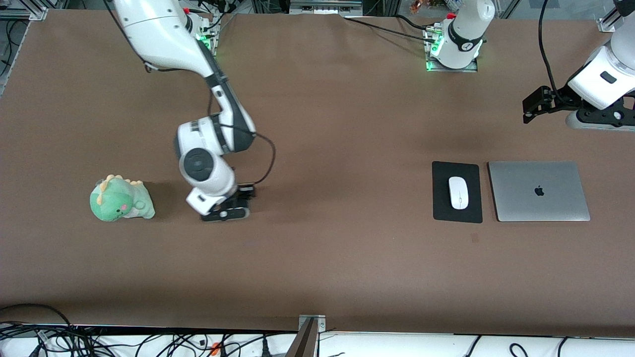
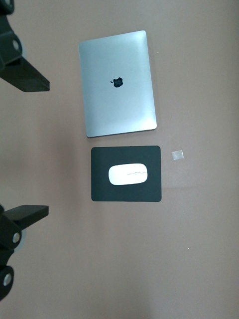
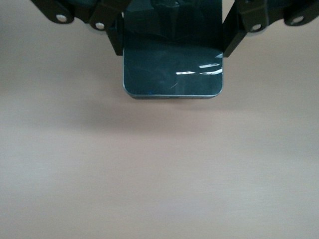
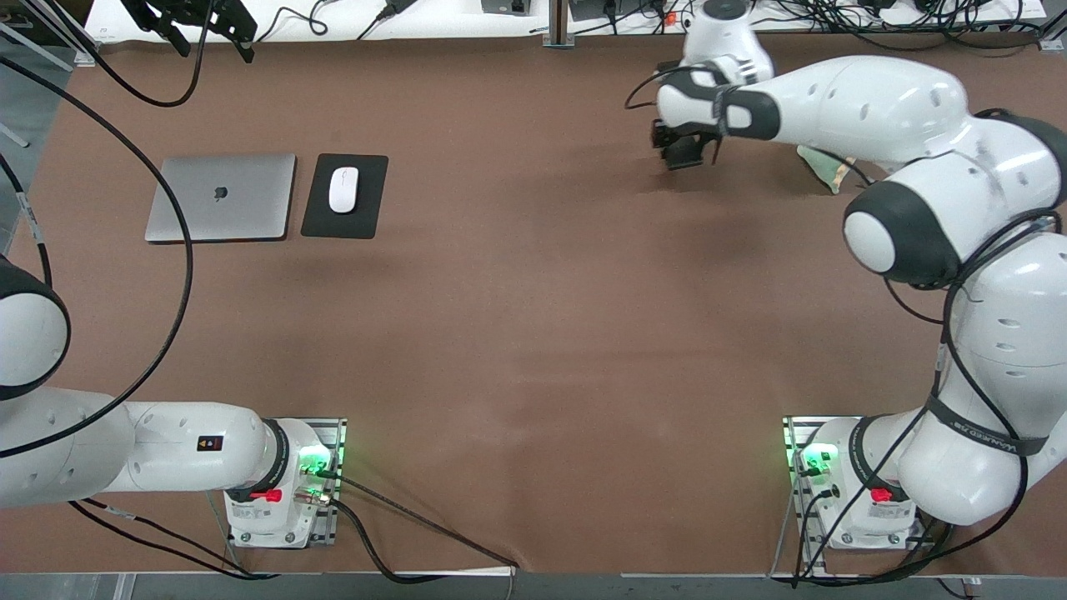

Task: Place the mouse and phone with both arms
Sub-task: 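Carry the black phone with the right gripper toward the green plush toy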

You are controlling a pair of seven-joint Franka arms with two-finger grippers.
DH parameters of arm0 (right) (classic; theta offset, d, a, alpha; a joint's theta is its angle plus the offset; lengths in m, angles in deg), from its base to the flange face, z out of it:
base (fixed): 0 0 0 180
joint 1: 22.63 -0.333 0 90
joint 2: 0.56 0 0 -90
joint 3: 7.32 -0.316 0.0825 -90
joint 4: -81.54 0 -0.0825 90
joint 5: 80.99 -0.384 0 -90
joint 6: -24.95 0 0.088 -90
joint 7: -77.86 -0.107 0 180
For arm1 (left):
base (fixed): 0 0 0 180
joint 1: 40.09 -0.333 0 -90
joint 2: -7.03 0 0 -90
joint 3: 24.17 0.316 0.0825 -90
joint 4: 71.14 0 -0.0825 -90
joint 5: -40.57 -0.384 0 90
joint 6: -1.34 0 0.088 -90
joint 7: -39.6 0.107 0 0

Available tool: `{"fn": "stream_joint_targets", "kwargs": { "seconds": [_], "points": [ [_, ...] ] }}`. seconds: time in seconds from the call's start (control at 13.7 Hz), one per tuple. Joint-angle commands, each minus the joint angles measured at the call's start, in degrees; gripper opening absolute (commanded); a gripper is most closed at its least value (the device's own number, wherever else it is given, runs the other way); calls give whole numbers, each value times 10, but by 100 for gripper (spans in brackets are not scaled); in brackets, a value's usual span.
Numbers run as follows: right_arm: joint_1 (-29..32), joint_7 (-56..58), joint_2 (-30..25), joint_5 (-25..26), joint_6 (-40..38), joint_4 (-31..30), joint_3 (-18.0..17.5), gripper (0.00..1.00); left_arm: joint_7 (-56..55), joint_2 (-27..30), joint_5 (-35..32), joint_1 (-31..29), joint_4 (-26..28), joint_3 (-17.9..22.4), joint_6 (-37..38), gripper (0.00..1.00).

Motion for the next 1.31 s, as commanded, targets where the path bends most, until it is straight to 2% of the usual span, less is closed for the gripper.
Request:
{"fn": "stream_joint_targets", "kwargs": {
  "seconds": [0.0, 0.15, 0.29, 0.44, 0.58, 0.87, 0.95, 1.09, 1.17, 1.24],
  "points": [
    [57, 65, -64, -5, 3, -74, -11, 6, 13, -2, 6, -2, -10, 2, 11, 100],
    [87, 90, -85, -6, 38, -119, -10, 5, 10, -15, 6, -5, -10, 4, 6, 100],
    [91, 96, -107, -8, 150, -200, -10, 4, 4, -19, 4, -5, -10, 2, 6, 100],
    [104, 122, -105, -9, 223, -242, -10, 4, 4, -19, 6, 1, -13, 1, 5, 100],
    [109, 143, -102, -8, 265, -263, -11, 4, 4, -19, 3, 2, -12, -15, 6, 100],
    [120, 152, -93, -22, 300, -275, -12, 6, 4, -23, -2, 2, -14, -17, -7, 100],
    [120, 153, -89, -37, 301, -275, -12, 13, 4, -23, -2, 2, -16, -19, -11, 100],
    [120, 153, -89, -52, 300, -272, -14, 50, 4, -23, -2, 2, -16, -28, -12, 100],
    [120, 151, -88, -54, 300, -271, -14, 96, 4, -23, -2, 2, -16, -31, -9, 100],
    [120, 152, -87, -59, 299, -270, -14, 100, 4, -22, -2, 1, -16, -32, -6, 100]
  ]
}}
